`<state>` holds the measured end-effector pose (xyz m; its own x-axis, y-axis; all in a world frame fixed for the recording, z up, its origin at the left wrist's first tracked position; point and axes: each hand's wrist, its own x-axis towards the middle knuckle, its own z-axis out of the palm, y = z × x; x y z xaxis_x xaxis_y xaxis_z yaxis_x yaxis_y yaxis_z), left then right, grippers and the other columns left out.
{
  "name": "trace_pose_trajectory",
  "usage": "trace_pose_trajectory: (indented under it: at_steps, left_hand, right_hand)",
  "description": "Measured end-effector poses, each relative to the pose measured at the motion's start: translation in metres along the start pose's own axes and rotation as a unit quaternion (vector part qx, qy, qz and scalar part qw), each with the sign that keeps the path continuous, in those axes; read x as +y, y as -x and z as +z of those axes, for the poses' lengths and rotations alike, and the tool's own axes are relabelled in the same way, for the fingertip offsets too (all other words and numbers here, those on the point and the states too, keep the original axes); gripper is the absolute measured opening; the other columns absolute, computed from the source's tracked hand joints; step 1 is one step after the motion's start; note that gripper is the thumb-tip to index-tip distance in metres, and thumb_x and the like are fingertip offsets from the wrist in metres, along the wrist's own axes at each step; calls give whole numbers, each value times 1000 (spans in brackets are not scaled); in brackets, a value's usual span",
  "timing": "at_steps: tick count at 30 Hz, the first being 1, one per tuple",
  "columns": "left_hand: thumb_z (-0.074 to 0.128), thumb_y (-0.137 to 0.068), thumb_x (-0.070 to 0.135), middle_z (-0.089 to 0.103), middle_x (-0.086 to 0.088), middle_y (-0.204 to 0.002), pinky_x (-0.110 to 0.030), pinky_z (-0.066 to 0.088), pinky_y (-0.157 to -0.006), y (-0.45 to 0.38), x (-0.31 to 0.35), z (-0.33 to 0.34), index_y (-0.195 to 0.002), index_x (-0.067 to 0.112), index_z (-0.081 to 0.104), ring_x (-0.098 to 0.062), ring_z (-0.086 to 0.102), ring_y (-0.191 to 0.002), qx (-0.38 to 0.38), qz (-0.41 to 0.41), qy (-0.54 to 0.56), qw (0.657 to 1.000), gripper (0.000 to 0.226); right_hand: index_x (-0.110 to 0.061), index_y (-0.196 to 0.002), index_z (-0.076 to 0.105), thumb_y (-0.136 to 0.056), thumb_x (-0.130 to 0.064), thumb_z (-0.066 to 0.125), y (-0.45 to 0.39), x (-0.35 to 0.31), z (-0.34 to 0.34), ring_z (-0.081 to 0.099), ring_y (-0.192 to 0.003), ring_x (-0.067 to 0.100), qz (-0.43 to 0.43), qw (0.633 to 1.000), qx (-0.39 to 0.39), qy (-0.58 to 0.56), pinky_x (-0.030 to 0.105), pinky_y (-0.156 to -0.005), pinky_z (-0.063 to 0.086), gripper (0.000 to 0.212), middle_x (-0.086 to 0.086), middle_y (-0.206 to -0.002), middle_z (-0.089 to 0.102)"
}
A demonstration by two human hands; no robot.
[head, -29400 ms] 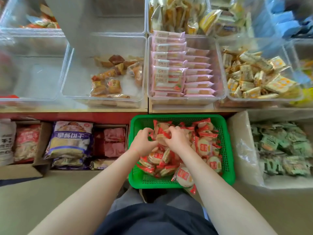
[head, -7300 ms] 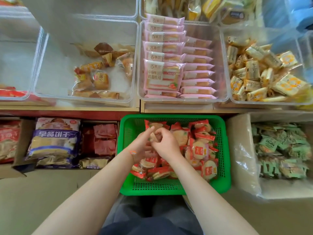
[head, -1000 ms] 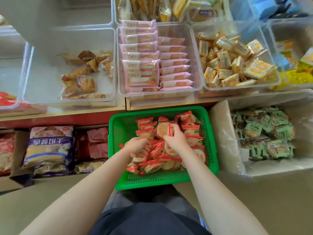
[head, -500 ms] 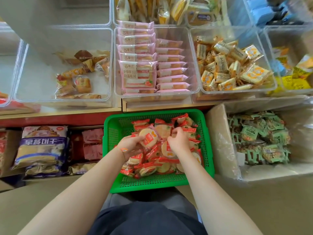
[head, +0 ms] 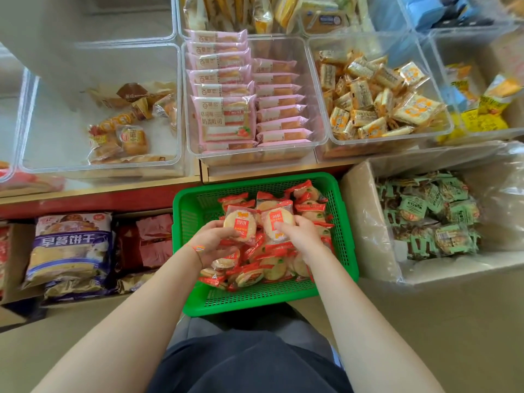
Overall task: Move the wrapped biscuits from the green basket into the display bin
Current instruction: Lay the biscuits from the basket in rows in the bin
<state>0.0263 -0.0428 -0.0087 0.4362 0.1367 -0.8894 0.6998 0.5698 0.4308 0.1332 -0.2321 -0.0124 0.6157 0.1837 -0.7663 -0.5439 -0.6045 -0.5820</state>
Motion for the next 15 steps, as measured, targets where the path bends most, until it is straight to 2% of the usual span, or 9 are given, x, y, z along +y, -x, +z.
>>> trace_pose_trajectory:
  at_steps: [2,3,5,9,11,15]
  left_hand:
    - [68,-84,-1,70,-16,-107,-28,59,-60,6,5,1,-122,7,55,-24,72,-87,-11,17,0,1000,41]
    - [67,-84,-2,70,-15,-104,-29,59,-60,9,7,2,-123,8,55,-23,72,-84,-16,26,-4,1000,42]
    - [63,-86,-4,70,-16,-101,-31,60,-62,14,12,2,-124,9,52,-24,73,-77,-27,39,-6,999,42]
    - [60,-87,-6,64,-18,-109,-37,59,-69,24,21,1,-125,15,48,-27,74,-76,-47,62,-24,997,45]
    - [60,-86,-6,64,-16,-109,-38,58,-69,28,24,0,-123,16,48,-25,73,-78,-47,76,-46,995,45]
    - [63,-82,-4,63,-15,-116,-44,58,-81,28,28,-8,-124,17,50,-29,67,-98,-17,96,-52,994,49]
  right_hand:
    - [-21,-118,62,-89,-29,71,9,-8,-8,66,-106,22,9,990,-45,-133,46,-93,54,32,4,-115,70]
    - [-20,-121,60,-92,-28,68,14,-13,-11,66,-107,24,13,981,-66,-184,48,-90,56,32,5,-116,69]
    - [-19,-122,57,-94,-23,65,22,-21,-16,67,-106,28,0,968,-91,-232,44,-79,60,29,9,-117,67]
    - [-14,-129,52,-91,-3,64,32,-30,-17,65,-110,30,-43,967,-136,-211,35,-75,58,41,12,-122,65]
    - [-14,-128,54,-90,-2,65,34,-34,-15,64,-109,28,-64,972,-139,-180,33,-77,56,41,11,-121,66]
    - [-18,-116,61,-80,-10,78,31,-38,-12,65,-111,25,-116,978,-92,-150,43,-100,50,41,8,-116,69]
